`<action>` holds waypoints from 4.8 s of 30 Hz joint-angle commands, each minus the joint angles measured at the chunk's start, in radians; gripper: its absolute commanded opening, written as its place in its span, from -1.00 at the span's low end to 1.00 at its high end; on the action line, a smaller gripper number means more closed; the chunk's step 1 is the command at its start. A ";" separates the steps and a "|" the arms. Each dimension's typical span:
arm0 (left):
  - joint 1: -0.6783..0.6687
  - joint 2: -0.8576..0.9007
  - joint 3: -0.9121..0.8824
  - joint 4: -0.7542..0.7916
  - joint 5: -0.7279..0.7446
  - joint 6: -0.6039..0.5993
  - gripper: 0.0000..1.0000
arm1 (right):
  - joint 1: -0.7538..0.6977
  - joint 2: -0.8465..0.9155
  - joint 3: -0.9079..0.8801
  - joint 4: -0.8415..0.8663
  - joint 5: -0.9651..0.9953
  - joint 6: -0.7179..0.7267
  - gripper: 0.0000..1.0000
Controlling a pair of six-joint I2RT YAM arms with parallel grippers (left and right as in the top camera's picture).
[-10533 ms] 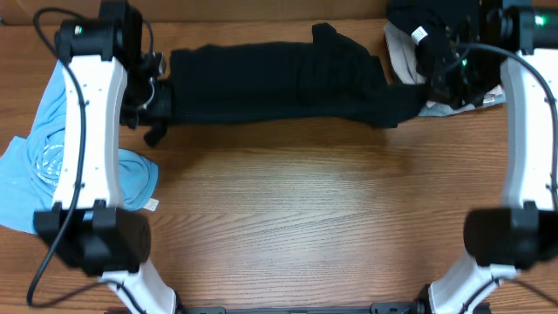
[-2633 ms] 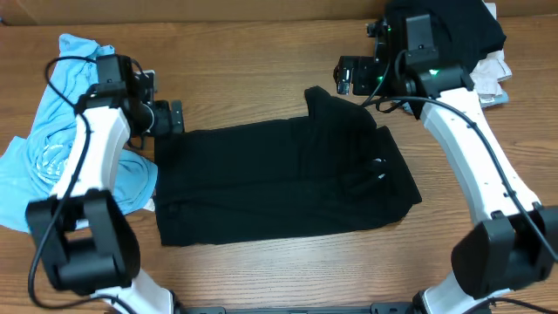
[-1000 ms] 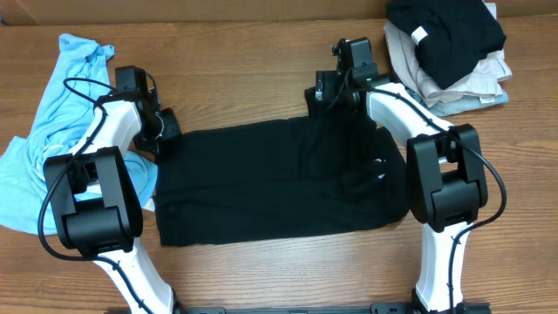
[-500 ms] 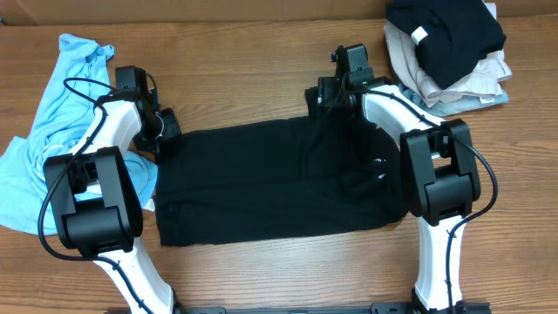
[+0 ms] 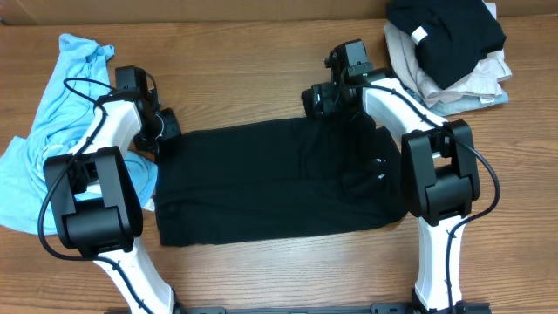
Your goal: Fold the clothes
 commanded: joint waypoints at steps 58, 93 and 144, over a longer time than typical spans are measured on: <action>0.000 0.029 0.327 -0.796 -0.123 0.085 -0.91 | -0.043 -0.128 0.516 -1.085 0.071 0.182 -0.92; -0.086 -0.139 -0.169 -0.580 -0.058 0.069 -0.73 | -0.043 -0.441 -0.246 -0.834 0.037 0.269 -0.73; -0.011 -0.497 -0.395 -0.332 -0.061 -0.050 1.00 | -0.014 -0.519 -0.218 -0.639 -0.058 0.086 0.31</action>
